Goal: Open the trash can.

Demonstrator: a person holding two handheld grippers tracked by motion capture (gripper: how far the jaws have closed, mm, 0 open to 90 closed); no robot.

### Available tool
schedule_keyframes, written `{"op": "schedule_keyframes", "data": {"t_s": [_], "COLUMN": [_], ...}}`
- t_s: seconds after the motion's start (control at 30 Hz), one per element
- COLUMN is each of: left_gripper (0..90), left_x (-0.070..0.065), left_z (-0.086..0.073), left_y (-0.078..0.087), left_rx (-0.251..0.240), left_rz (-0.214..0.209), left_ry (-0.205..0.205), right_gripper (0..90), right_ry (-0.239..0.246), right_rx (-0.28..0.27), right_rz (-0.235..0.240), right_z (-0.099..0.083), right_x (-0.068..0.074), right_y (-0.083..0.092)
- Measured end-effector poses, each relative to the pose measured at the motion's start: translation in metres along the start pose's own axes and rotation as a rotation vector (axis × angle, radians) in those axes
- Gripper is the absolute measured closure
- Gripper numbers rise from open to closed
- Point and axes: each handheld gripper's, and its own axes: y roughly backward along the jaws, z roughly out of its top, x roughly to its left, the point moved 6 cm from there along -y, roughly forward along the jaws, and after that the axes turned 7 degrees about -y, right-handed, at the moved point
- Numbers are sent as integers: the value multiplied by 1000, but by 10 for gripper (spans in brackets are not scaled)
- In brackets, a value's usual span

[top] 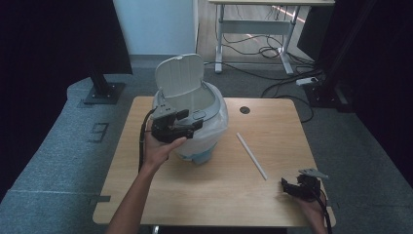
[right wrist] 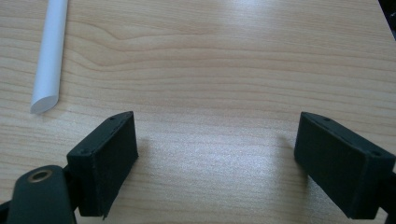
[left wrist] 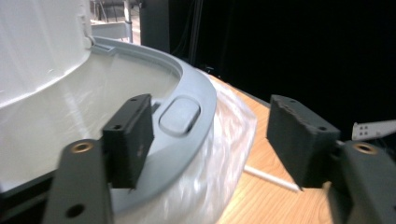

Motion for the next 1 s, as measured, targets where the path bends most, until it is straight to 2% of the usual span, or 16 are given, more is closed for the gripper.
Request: {"op": "schedule_keyframes", "data": {"t_s": [0.07,0.23,0.43,0.57,0.87,0.93,0.97,1.0], "left_gripper": [275,223,215,225,238,242,248,247], "left_x": [0,3,12,18,23,23,23,24], "left_z": [-6,-27,-65,-95,-143,-153,-159,-166], "left_y": [9,26,38,37,31,29,28,26], "left_rx": [4,16,55,105,171,176,191,223], "left_rz": [17,34,56,64,67,64,61,73], "left_ry": [-20,-32,-10,22,58,77,83,69], "right_gripper": [130,130,130,130,130,130,130,130], "right_ry": [0,-2,1,0,0,0,0,0], "right_rx": [0,-1,-1,-1,-1,-1,-1,-1], "right_rz": [0,0,0,0,-1,-1,-1,-2], "right_z": [0,0,0,0,0,0,0,0], "right_x": [0,0,0,0,0,0,0,0], "right_y": [0,0,0,0,0,0,0,0]}}
